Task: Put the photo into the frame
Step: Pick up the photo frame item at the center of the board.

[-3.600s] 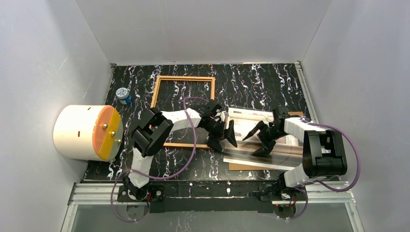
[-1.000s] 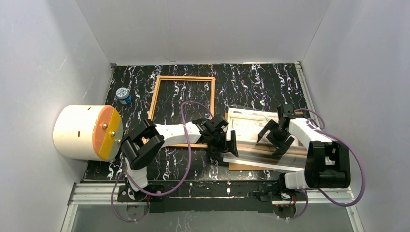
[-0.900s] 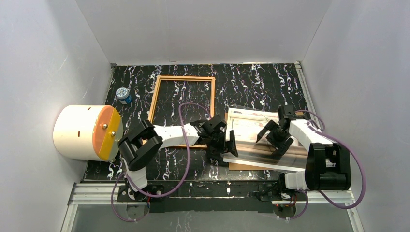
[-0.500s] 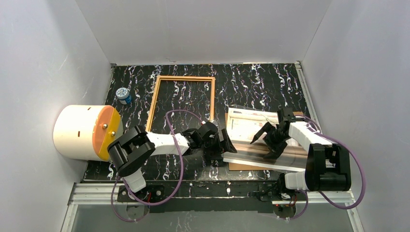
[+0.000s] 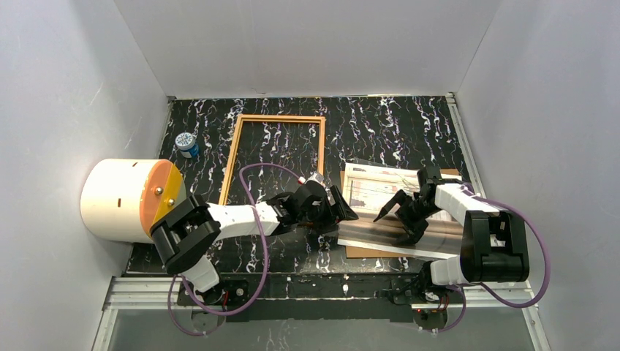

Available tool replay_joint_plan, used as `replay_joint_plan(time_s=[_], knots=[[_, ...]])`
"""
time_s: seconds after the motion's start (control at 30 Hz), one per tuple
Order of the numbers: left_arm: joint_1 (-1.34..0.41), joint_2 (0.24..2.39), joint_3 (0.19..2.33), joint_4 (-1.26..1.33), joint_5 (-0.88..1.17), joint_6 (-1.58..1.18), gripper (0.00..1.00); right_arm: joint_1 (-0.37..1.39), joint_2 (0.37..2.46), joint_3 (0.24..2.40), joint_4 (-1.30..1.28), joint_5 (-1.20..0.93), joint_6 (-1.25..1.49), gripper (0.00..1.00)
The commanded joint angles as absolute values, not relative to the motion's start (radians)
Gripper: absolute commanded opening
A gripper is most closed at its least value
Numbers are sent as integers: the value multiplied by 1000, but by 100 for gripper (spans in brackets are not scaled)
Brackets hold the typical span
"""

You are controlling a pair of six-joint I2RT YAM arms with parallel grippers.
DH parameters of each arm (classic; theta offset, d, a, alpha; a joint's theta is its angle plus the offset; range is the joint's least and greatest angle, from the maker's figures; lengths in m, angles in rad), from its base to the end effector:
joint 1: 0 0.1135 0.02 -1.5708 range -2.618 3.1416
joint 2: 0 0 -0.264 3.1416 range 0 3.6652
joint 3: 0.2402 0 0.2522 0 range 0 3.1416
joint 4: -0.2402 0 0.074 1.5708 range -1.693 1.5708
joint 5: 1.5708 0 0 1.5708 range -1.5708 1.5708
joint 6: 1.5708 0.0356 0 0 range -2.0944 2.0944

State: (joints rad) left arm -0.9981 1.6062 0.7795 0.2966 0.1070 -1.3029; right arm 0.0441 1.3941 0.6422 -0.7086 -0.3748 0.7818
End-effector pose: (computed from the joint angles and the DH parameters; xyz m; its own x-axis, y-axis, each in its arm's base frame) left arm 0.1777 -0.2826 0.1824 -0.9265 -0.3324 -0.1763 -0.0298 0.5319 -0.8463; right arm 0.2045 0.0221 0.1434 -0.7619 0.6227 0.1782 0.6419 0.6893 0.3358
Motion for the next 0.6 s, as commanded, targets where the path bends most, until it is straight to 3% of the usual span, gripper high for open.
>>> replay_joint_plan(time_s=[0.0,0.3,0.57], knots=[[-997,1574,830,222,58,-1250,76,46,1437,573,-614,-196,697,98],[-997,1635,837,318,143,-1286,73,46,1433,572,-611,-198,695,98],[-999,1712,865,363,188,-1314,52,46,1413,565,-604,-210,700,94]])
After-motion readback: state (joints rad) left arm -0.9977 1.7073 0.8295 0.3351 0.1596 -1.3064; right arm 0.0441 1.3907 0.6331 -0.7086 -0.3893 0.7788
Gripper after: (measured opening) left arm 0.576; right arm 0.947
